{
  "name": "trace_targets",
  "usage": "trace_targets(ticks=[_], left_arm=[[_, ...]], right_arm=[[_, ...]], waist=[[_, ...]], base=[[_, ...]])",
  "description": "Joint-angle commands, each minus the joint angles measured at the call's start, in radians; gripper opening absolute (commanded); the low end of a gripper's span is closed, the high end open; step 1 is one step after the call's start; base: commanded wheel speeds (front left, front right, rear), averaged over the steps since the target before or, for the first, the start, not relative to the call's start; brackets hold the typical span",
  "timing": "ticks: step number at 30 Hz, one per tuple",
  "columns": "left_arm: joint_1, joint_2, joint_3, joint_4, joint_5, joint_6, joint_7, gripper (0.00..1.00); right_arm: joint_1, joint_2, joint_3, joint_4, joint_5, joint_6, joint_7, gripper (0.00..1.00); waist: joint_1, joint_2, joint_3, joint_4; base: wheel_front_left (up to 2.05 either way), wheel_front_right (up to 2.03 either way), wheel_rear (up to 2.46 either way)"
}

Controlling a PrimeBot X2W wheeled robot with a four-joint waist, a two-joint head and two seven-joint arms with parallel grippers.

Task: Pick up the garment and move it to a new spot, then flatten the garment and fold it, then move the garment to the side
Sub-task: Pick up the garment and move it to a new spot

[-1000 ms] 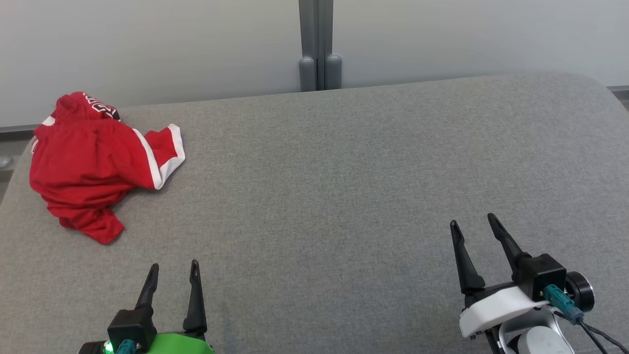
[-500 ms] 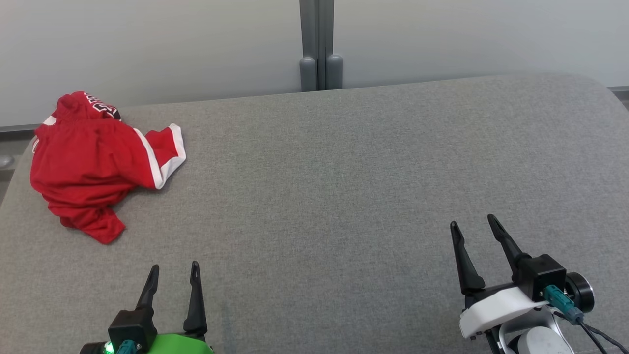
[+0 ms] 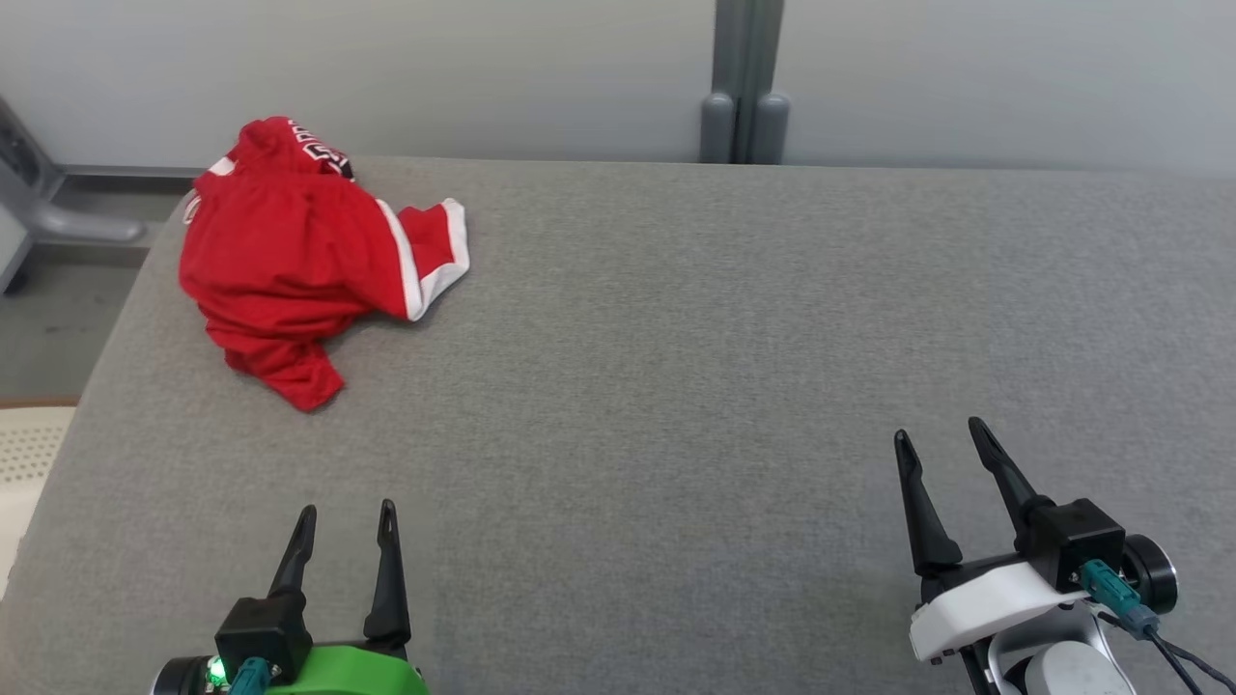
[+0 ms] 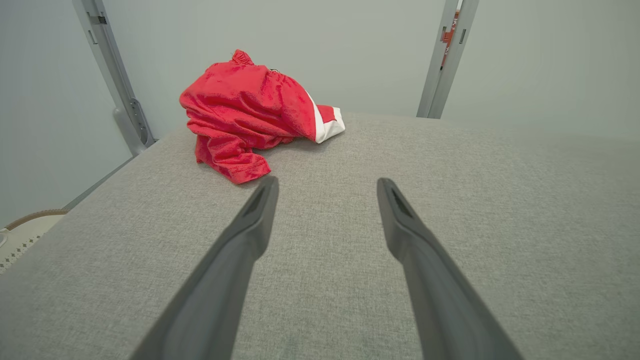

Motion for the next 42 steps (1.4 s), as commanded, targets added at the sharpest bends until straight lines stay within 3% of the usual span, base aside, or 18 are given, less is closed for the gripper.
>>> trace_targets(ticks=[1,7,14,25,29,36,42], left_arm=[[-0.01,0.006,0.006,-0.006,0.011,0.0,0.0,1.0],[-0.003,0.005,0.012,-0.009,0.002,0.001,0.0,1.0],[0.003,0.005,0.001,-0.019,-0.012,0.009,0.0,1.0],[-0.009,0.005,-0.003,-0.043,-0.026,0.047,0.0,1.0],[-0.063,0.013,0.04,-0.078,0.007,0.037,0.0,1.0],[-0.301,0.148,0.104,-0.121,0.074,-0.028,0.0,1.0],[-0.575,0.281,0.091,0.012,0.06,-0.096,0.085,1.0]], right_arm=[[-0.002,-0.003,0.003,-0.002,0.002,0.0,-0.003,1.0],[-0.005,-0.003,0.016,0.006,-0.004,0.0,-0.003,1.0],[-0.017,-0.003,0.019,0.006,-0.017,0.0,-0.003,1.0],[-0.038,-0.003,0.031,-0.02,-0.051,0.0,-0.003,1.0],[-0.048,-0.003,0.016,-0.039,-0.076,0.0,-0.003,1.0],[-0.085,-0.003,0.001,-0.081,-0.144,0.0,-0.003,1.0],[-0.124,-0.003,0.011,-0.123,-0.201,0.0,-0.003,1.0]], waist=[[0.0,-0.0001,0.013,0.122],[0.0,-0.0001,0.018,0.239],[0.0,-0.0001,0.032,0.308],[0.0,-0.0001,0.085,0.304],[0.0,-0.0001,0.122,0.282],[0.0,-0.0001,0.214,0.24],[0.0,-0.0001,0.302,0.184]], base=[[0.0,0.0,0.0],[0.0,0.0,0.0],[0.0,0.0,0.0],[0.0,0.0,0.0],[0.0,0.0,0.0],[0.0,0.0,0.0],[0.0,0.0,0.0]])
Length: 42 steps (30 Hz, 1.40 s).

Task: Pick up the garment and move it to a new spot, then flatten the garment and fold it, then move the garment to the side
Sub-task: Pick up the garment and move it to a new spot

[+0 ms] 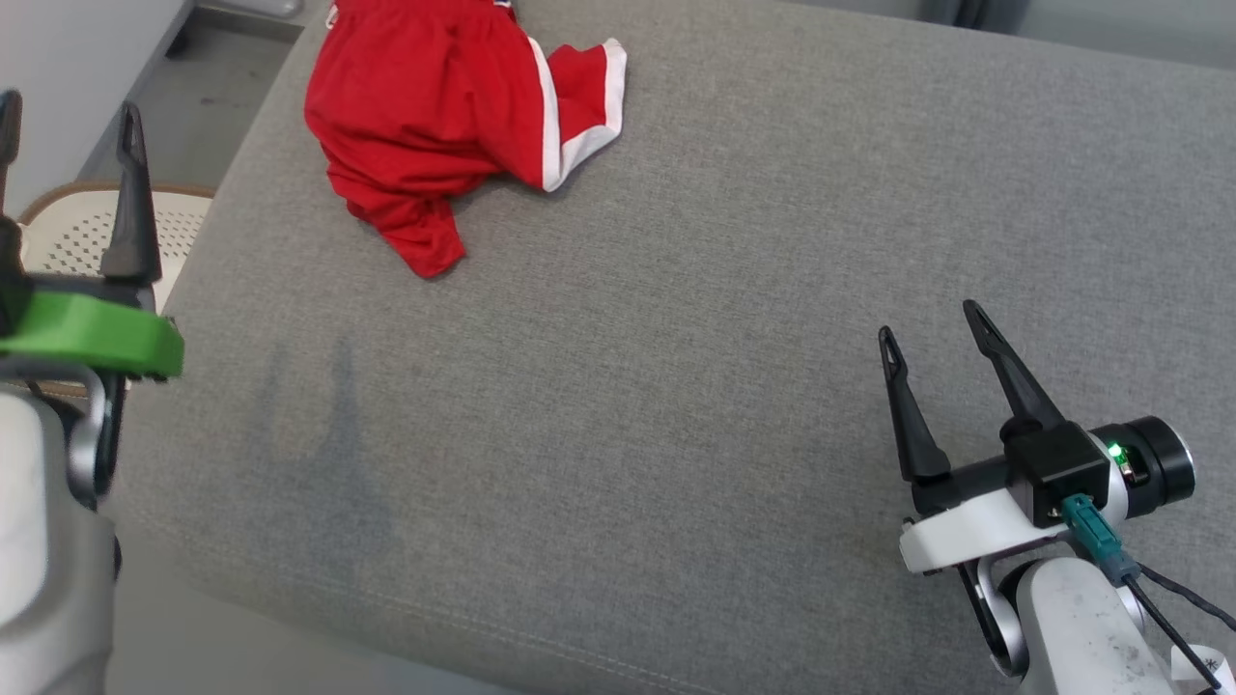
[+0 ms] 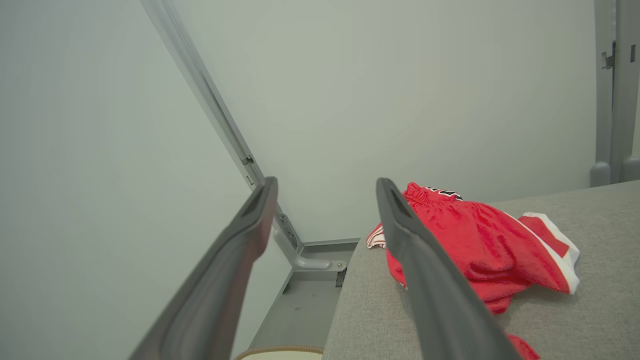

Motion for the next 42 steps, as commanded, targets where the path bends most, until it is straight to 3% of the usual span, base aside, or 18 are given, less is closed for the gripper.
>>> trace_targets(ticks=[1,9,16,26,29,30,31,33,42], left_arm=[[-0.063,0.029,-0.015,0.036,-0.004,-0.011,0.027,1.0],[-0.292,0.071,-0.065,0.352,-0.14,-0.029,0.185,1.0],[-0.355,0.062,-0.164,0.503,-0.255,-0.03,0.173,1.0],[-0.402,0.104,-0.27,0.614,-0.355,-0.031,0.141,1.0],[-0.416,0.11,-0.291,0.632,-0.375,-0.031,0.128,0.73],[-0.42,0.113,-0.296,0.635,-0.38,-0.031,0.12,0.53],[-0.427,0.117,-0.3,0.643,-0.388,-0.031,0.109,0.44],[-0.436,0.122,-0.31,0.656,-0.396,-0.031,0.086,0.0],[-0.471,0.162,-0.362,0.706,-0.385,-0.031,0.031,0.0]], right_arm=[[-0.018,-0.004,0.002,-0.013,-0.015,0.0,-0.003,1.0],[-0.044,-0.003,-0.006,-0.066,-0.073,0.0,-0.003,1.0],[-0.054,-0.003,-0.022,-0.095,-0.092,0.0,-0.003,1.0],[-0.067,-0.003,-0.012,-0.089,-0.066,0.0,-0.003,1.0],[-0.071,-0.003,-0.007,-0.087,-0.063,0.0,-0.003,1.0],[-0.07,-0.003,-0.007,-0.087,-0.063,0.0,-0.003,1.0],[-0.069,-0.003,-0.007,-0.088,-0.062,0.0,-0.003,1.0],[-0.066,-0.003,-0.008,-0.088,-0.062,0.0,-0.003,1.0],[-0.069,-0.003,-0.007,-0.067,-0.025,0.0,-0.003,1.0]], waist=[[0.0,0.0,0.079,-0.064],[0.0,0.0,0.201,-0.14],[0.0,0.0,0.27,-0.169],[0.0,0.0,0.27,-0.196],[0.0,0.0,0.265,-0.205],[0.0,0.0,0.264,-0.207],[0.0,0.0,0.263,-0.209],[0.0,0.0,0.261,-0.213],[0.0,0.0,0.19,-0.219]], base=[[0.0,0.0,0.0],[0.0,0.0,0.0],[0.0,0.0,0.0],[0.0,0.0,0.0],[0.0,0.0,0.0],[0.0,0.0,0.0],[0.0,0.0,0.0],[0.0,0.0,0.0],[0.0,0.0,0.0]])
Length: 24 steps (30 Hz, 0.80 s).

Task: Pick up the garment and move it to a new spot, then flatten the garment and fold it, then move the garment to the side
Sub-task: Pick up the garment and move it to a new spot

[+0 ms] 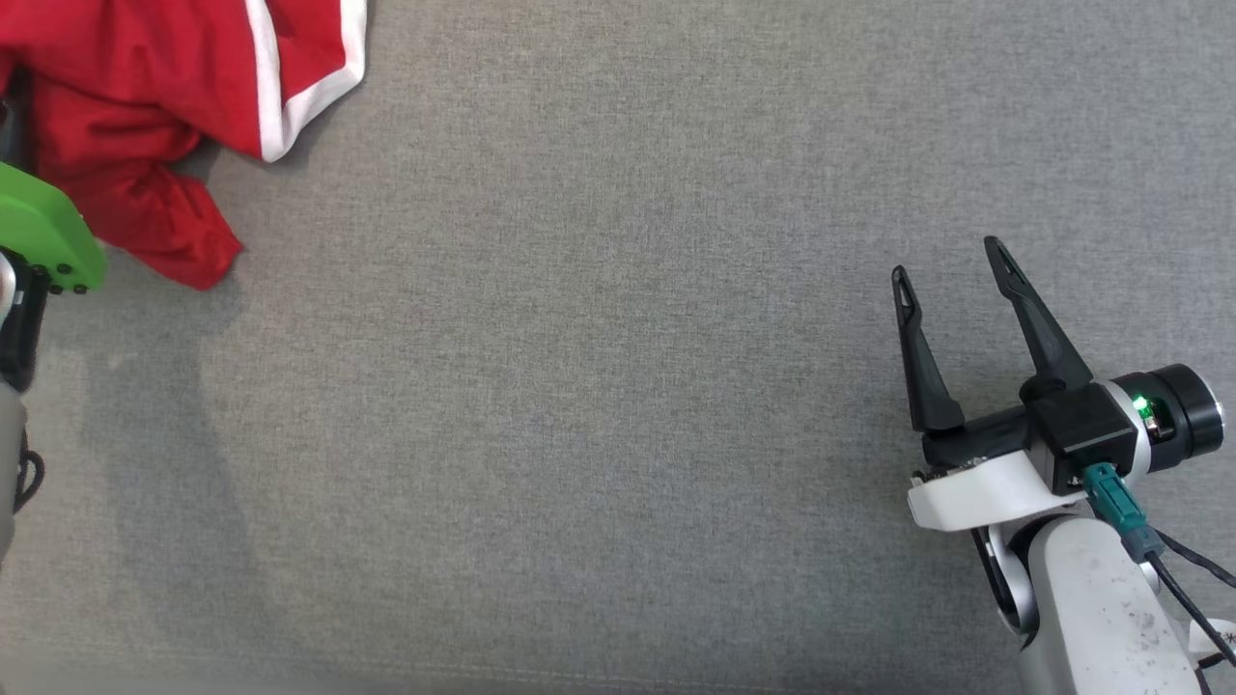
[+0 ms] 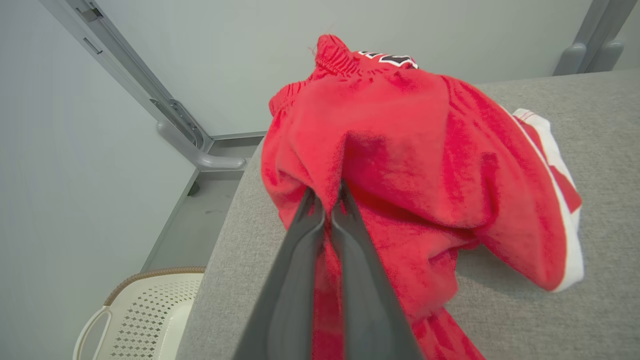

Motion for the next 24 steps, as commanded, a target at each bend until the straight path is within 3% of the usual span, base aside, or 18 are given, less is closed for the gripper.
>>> trace_targets(ticks=[1,12,18,24], left_arm=[[-0.022,0.021,-0.011,0.0,0.009,-0.002,-0.009,0.0],[-0.096,0.103,-0.156,-0.149,0.055,-0.002,0.011,0.0],[-0.093,0.103,-0.29,-0.317,0.03,-0.002,0.062,0.0],[-0.062,0.071,-0.405,-0.479,-0.032,-0.002,0.099,0.0]], right_arm=[[-0.008,-0.002,0.004,0.009,0.018,0.0,-0.003,1.0],[0.047,-0.002,-0.002,0.059,0.135,0.0,-0.003,1.0],[0.093,-0.002,-0.025,0.075,0.178,0.0,-0.003,1.0],[0.127,-0.002,-0.041,0.079,0.202,0.0,-0.003,1.0]], waist=[[-0.0001,0.0,-0.045,-0.003],[-0.0001,0.0,-0.283,-0.068],[-0.0001,0.0,-0.381,-0.152],[-0.0001,0.0,-0.401,-0.254]], base=[[0.0,0.0,0.0],[0.0,0.0,0.0],[0.0,0.0,0.0],[0.0,0.0,0.0]])
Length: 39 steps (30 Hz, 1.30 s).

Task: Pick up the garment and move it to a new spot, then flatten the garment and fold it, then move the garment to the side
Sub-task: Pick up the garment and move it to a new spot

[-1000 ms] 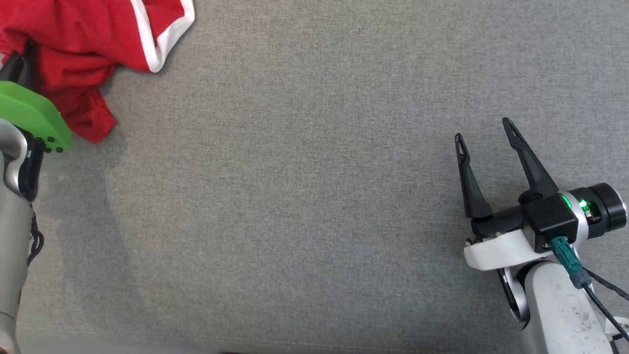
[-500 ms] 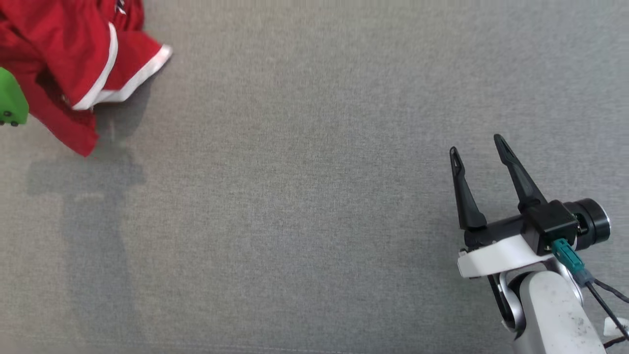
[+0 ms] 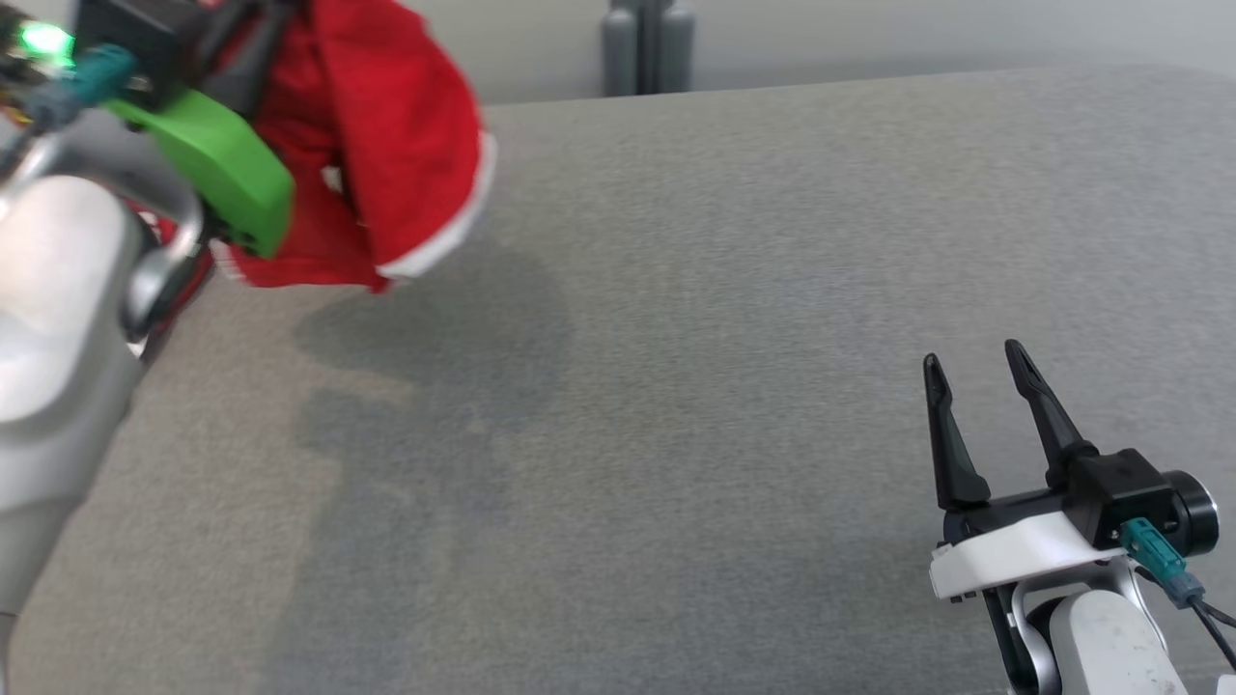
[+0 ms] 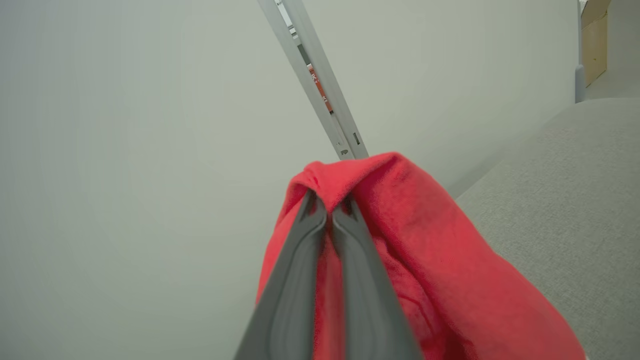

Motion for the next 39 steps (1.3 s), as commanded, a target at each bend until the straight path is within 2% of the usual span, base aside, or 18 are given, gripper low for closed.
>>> trace_targets(ticks=[1,5,9,15,20,21,22,23,24,25,26,32,39], left_arm=[[0.023,-0.014,-0.016,-0.025,-0.018,-0.002,0.004,0.0],[0.056,-0.066,-0.049,-0.07,-0.044,0.004,-0.005,0.0],[0.118,-0.138,-0.076,-0.056,-0.064,0.022,-0.033,0.0],[0.205,-0.259,-0.132,0.084,-0.049,0.058,-0.105,0.0],[0.225,-0.329,-0.146,0.232,-0.032,0.095,-0.163,0.0],[0.221,-0.339,-0.141,0.258,-0.031,0.103,-0.175,0.1],[0.218,-0.347,-0.137,0.277,-0.032,0.105,-0.182,0.29],[0.214,-0.357,-0.137,0.294,-0.032,0.101,-0.189,0.31],[0.209,-0.363,-0.135,0.307,-0.03,0.097,-0.195,0.39],[0.202,-0.368,-0.129,0.317,-0.029,0.097,-0.199,0.67],[0.196,-0.371,-0.125,0.322,-0.028,0.096,-0.205,1.0],[0.186,-0.378,-0.067,0.284,-0.016,0.099,-0.213,1.0],[0.31,-0.339,0.044,0.151,0.008,0.123,-0.212,1.0]], right_arm=[[0.014,-0.001,-0.004,0.0,0.008,0.0,-0.003,1.0],[0.005,-0.001,-0.002,0.0,0.019,0.0,-0.003,1.0],[-0.022,-0.001,0.011,-0.005,0.034,0.0,-0.003,1.0],[-0.058,0.0,0.025,-0.005,0.049,0.0,-0.003,1.0],[-0.073,-0.001,0.029,0.0,0.057,0.0,-0.003,1.0],[-0.074,-0.001,0.03,0.001,0.058,0.0,-0.003,1.0],[-0.074,-0.001,0.032,0.002,0.058,0.0,-0.003,1.0],[-0.075,-0.001,0.031,0.004,0.059,0.0,-0.003,1.0],[-0.075,-0.001,0.031,0.006,0.059,0.0,-0.003,1.0],[-0.074,-0.001,0.03,0.008,0.058,0.0,-0.003,1.0],[-0.074,-0.001,0.029,0.009,0.058,0.0,-0.003,1.0],[-0.067,-0.001,0.016,0.019,0.046,0.0,-0.003,1.0],[-0.037,-0.001,-0.006,0.032,0.025,0.0,-0.003,1.0]], waist=[[0.0,0.0,-0.048,-0.122],[0.0,0.0,0.0,-0.179],[0.0,0.0,0.066,-0.226],[0.0,0.0,0.156,-0.266],[0.0,0.0,0.18,-0.277],[0.0,0.0,0.182,-0.277],[0.0,0.0,0.183,-0.275],[0.0,0.0,0.182,-0.272],[0.0,0.0,0.18,-0.268],[0.0,0.0,0.176,-0.262],[0.0,0.0,0.172,-0.258],[0.0,0.0,0.12,-0.21],[0.0,0.0,0.021,-0.143]], base=[[0.0,0.0,0.0],[0.0,0.0,0.0],[0.0,0.0,0.0],[0.0,0.0,0.0],[0.0,0.0,0.0],[0.0,0.0,0.0],[0.0,0.0,0.0],[0.0,0.0,0.0],[0.0,0.0,0.0],[0.0,0.0,0.0],[0.0,0.0,0.0],[0.0,0.0,0.0],[0.0,0.0,0.0]])
